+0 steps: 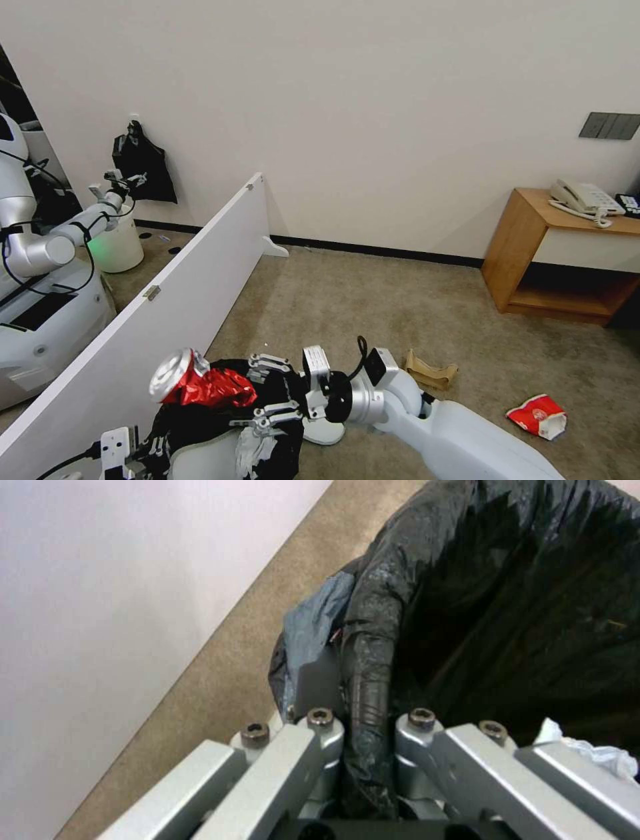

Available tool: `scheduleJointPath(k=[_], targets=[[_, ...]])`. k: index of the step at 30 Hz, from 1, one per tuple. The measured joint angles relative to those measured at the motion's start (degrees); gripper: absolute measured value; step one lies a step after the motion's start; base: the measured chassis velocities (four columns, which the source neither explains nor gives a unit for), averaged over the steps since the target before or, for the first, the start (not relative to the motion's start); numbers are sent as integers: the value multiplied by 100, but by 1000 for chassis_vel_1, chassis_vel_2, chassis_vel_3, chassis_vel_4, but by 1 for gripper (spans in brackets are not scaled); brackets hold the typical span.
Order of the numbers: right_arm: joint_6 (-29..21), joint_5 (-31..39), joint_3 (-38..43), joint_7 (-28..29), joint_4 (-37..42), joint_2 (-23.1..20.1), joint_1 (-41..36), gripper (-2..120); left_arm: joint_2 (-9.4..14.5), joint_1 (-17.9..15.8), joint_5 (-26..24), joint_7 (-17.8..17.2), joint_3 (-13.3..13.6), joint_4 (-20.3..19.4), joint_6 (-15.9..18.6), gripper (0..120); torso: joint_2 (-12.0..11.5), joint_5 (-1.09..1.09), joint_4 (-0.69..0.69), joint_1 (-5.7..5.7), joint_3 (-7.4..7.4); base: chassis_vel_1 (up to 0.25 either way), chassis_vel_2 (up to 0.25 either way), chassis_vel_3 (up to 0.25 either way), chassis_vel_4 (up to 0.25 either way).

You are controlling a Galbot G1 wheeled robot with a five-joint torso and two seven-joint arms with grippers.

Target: Pick up the trash bin, then pick up the garbage from the floor and place it into the trash bin.

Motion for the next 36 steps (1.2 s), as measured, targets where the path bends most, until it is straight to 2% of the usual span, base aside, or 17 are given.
scheduleJointPath(k=[11,14,15,18,21,24,36], targets=[[3,-158,72,176,2,-57,-132,50,6,-18,-116,-28,28,-10,47,4,0,0,1,0,0,0,0,0,0],[13,-265,13,362,-13,-52,-132,64,8,-18,-158,-31,27,-24,69,4,0,0,1,0,0,0,0,0,0],[13,-265,13,362,-13,-52,-132,64,8,-18,-158,-31,27,-24,69,4,0,0,1,0,0,0,0,0,0],[-2,-379,27,502,-31,-66,-129,79,14,-13,-167,-33,24,-25,70,4,0,-1,1,0,0,0,0,0,0],[-7,-401,28,540,-30,-71,-137,84,14,-12,-168,-35,27,-25,71,4,0,-1,1,0,0,0,0,0,0],[-10,-446,19,603,-24,-85,-165,98,8,-13,-184,-45,51,-25,78,4,0,0,0,0,0,0,0,0,0],[-10,-358,113,780,40,-59,-209,100,-10,2,-236,-74,68,-25,97,4,0,-1,1,0,0,0,0,0,0]])
